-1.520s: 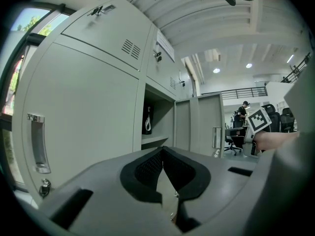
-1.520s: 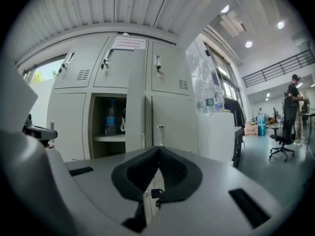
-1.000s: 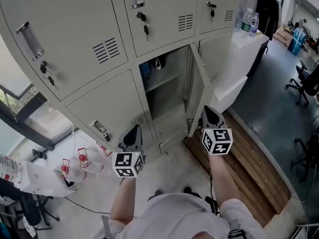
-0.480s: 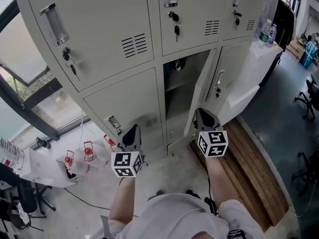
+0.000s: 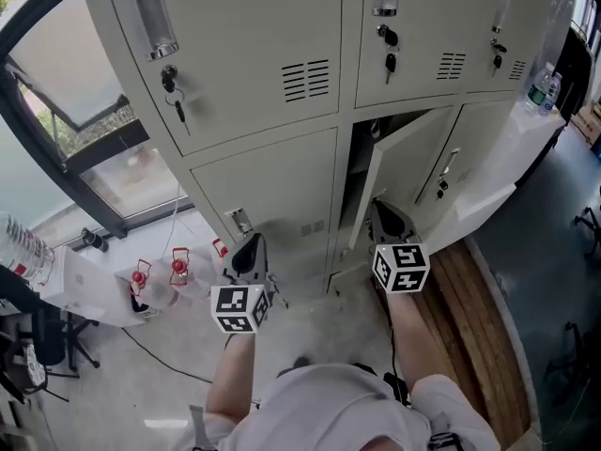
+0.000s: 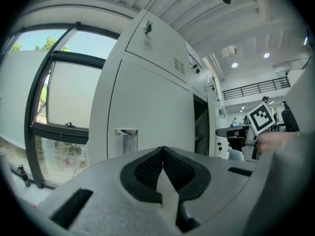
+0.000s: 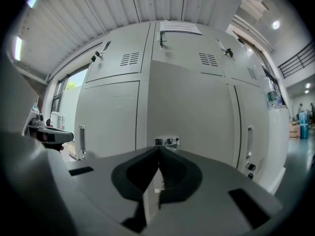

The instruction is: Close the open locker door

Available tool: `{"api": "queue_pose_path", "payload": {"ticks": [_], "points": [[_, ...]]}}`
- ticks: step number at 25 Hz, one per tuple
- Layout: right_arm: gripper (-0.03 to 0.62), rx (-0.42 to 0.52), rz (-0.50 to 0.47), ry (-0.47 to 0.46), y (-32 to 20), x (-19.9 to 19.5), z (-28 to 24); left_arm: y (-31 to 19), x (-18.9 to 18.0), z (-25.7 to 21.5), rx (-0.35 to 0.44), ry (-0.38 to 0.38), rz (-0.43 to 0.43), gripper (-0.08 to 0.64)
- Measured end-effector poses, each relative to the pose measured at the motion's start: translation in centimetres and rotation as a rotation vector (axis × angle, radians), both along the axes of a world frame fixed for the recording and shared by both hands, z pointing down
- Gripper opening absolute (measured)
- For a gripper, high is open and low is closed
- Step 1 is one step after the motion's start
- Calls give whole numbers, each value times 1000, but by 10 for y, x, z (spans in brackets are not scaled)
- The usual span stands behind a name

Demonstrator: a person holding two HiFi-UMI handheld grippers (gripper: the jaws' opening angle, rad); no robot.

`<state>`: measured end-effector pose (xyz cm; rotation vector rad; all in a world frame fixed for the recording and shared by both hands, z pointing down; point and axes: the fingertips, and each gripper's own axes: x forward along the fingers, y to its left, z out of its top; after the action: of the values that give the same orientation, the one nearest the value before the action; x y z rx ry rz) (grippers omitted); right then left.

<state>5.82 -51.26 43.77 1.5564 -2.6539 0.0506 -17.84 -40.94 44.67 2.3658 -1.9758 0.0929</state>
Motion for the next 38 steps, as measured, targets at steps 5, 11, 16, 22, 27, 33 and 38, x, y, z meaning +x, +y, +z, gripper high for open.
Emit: {"api": "queue_pose_path", "payload": {"ticks": [5,11,16,22,27,33,38], "points": [[12,-5,-35,9,-17,-18,4,1,-15,3,-6,2,-46,8],[12,-15,-68,24,-37,-35,9,1,-25,6,-13,-3,-82,8],[12,-21,-86,40,-52,-47,13,0,-32,7,-13,-10,-102,8],[12,-18,-82,24,-57,-53,14,-3,-37,10,-21,-22,-109,8],[12,-18,-84,28,-58,-55,14,-7,-36,10,-16,-15,-98,8],[12,-24,-53,31,-53,-43,12,-7,-28,5,-4,-22,-68,8],[12,-15,-27,18,-36,-28,7,-4,-26,0,11,-17,-53,8]]}}
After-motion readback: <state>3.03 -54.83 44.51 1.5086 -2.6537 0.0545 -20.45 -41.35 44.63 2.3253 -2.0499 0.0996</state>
